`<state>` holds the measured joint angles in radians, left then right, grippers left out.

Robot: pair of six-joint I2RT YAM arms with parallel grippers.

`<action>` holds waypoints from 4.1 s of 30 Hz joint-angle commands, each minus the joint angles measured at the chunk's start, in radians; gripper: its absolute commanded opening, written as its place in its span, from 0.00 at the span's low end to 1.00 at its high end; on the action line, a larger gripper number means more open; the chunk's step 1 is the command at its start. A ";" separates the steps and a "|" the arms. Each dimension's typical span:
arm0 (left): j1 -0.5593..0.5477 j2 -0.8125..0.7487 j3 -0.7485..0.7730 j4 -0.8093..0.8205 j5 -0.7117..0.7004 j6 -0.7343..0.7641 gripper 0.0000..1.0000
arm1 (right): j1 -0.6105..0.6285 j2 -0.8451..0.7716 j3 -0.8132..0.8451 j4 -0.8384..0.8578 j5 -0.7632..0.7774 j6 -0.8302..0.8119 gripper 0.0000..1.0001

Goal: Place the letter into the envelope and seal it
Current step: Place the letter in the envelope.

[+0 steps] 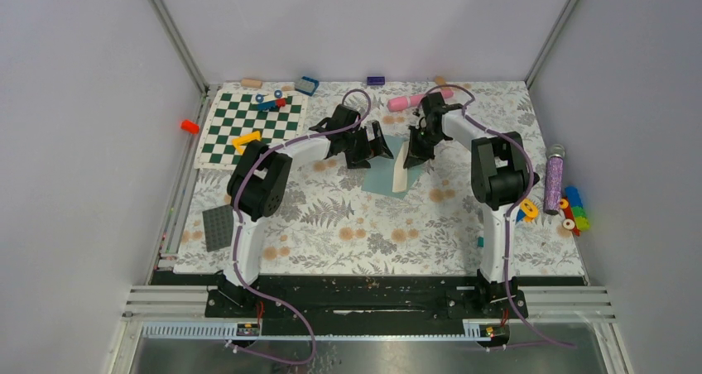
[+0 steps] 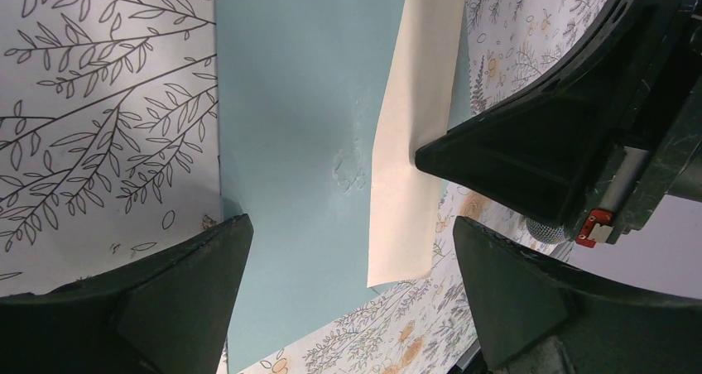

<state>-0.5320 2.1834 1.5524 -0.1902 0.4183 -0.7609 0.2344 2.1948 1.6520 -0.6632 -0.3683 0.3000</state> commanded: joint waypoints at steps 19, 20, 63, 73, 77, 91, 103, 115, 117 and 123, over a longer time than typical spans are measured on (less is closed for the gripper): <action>0.017 -0.029 -0.077 -0.124 -0.091 -0.047 0.99 | 0.017 -0.046 -0.083 0.088 0.030 0.128 0.00; 0.017 -0.032 -0.079 -0.123 -0.090 -0.047 0.99 | 0.015 -0.046 -0.086 0.094 0.029 0.133 0.00; 0.026 -0.024 -0.073 -0.124 -0.093 -0.037 0.99 | 0.006 -0.049 -0.086 0.100 -0.069 0.119 0.34; 0.025 -0.021 -0.069 -0.123 -0.086 -0.038 0.99 | 0.024 -0.043 -0.074 0.099 -0.068 0.125 0.34; 0.026 -0.022 -0.069 -0.123 -0.084 -0.037 0.99 | 0.025 -0.043 -0.072 0.099 -0.062 0.125 0.34; 0.026 -0.026 -0.072 -0.129 -0.096 -0.035 0.99 | 0.032 -0.056 -0.069 0.087 -0.033 0.107 0.34; 0.026 -0.033 -0.075 -0.134 -0.107 -0.036 0.99 | 0.032 -0.115 -0.154 0.078 -0.027 0.062 0.34; 0.026 -0.032 -0.076 -0.135 -0.112 -0.038 0.99 | 0.038 -0.153 -0.238 0.150 -0.079 0.120 0.34; 0.026 -0.031 -0.074 -0.135 -0.112 -0.038 0.99 | 0.041 -0.159 -0.248 0.164 -0.083 0.134 0.34; 0.026 -0.032 -0.075 -0.137 -0.114 -0.040 0.99 | 0.062 -0.154 -0.238 0.184 -0.081 0.158 0.34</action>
<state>-0.5205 2.1452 1.5032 -0.2092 0.3916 -0.8207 0.2672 2.0773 1.4139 -0.5049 -0.4366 0.4274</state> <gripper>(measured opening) 0.985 0.341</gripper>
